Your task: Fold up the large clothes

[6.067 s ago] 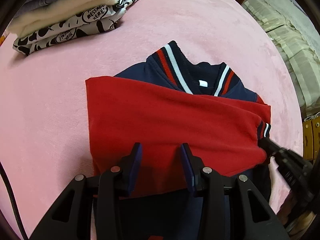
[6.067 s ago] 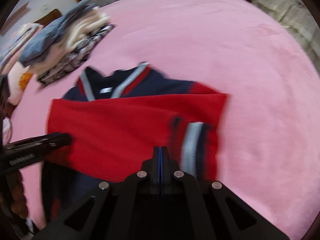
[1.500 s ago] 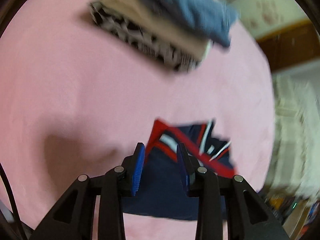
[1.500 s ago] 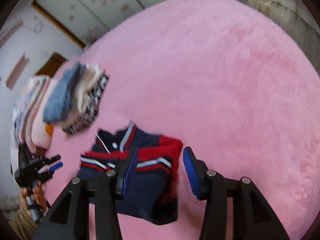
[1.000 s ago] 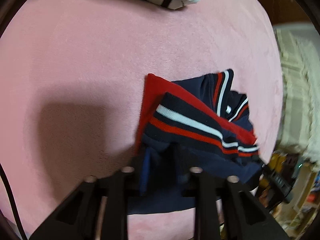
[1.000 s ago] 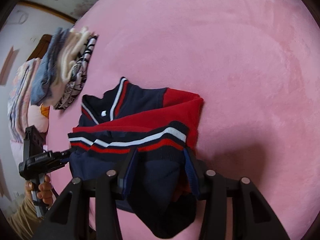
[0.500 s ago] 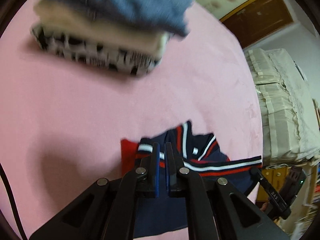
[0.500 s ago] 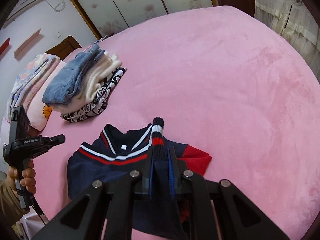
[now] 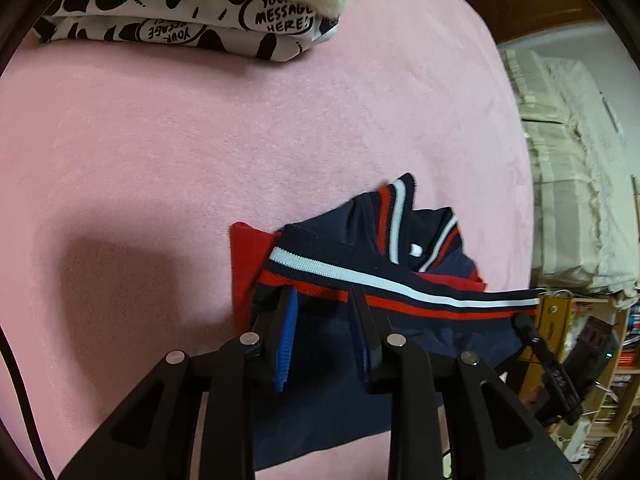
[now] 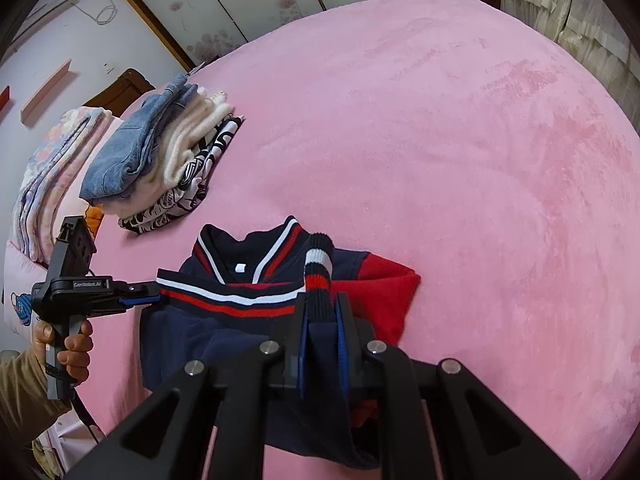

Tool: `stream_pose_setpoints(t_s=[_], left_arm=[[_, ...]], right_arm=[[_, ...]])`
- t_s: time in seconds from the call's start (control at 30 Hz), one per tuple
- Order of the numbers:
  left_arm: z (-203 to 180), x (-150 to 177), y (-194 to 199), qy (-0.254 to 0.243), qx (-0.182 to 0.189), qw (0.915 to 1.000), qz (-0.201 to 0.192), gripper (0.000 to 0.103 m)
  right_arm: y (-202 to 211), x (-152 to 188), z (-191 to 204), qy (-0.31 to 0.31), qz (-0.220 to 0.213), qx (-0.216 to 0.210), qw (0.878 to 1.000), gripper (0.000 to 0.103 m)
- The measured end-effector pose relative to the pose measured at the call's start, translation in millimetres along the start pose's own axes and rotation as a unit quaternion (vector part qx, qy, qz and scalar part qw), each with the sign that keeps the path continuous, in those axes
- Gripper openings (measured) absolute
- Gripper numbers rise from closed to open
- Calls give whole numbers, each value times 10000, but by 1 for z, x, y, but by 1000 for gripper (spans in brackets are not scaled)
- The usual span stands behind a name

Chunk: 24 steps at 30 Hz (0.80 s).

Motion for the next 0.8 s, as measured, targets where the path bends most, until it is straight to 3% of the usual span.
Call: stream_pose_setpoints(t_s=[0.2,0.4,0.47,0.53,0.67,0.73,0.8], left_arm=[[-8,-4,19,-438,-256,9980,-385,25],[0,-8,14,-754,-592,9953,-160,26],[2,-12,15,-833,-717,9938,-192,33],[7,-15,14,-789,-708,9942,-174,39],[10,-15,7,-779,-485,9958,-5,40],[7,-15,4,-896,-529,9946,52,39],[2,-14,5,-1048,-566,9929,51,23]], right_arm=[[5,3,2,40,-47,-30,10000,12],[5,6,-1,-1,-52,-32,10000,12],[5,8,-3,-12,-73,-24,10000,12],[6,10,-4,-18,-83,-4,10000,12],[4,16,-7,-49,-24,7,10000,12],[4,17,-8,-61,-7,11,10000,12],[4,19,-8,-71,-1,23,10000,12]])
Point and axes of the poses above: each gripper's, at about its wrist camera, not at the fingertips, and y roughly against the way its jaws point, z to its left, x to its underside, the point moved 7 cm from there along -y, roughly the way its jaws point, and after that the axes turned 11 degrees about x, right-handed, at the moved point
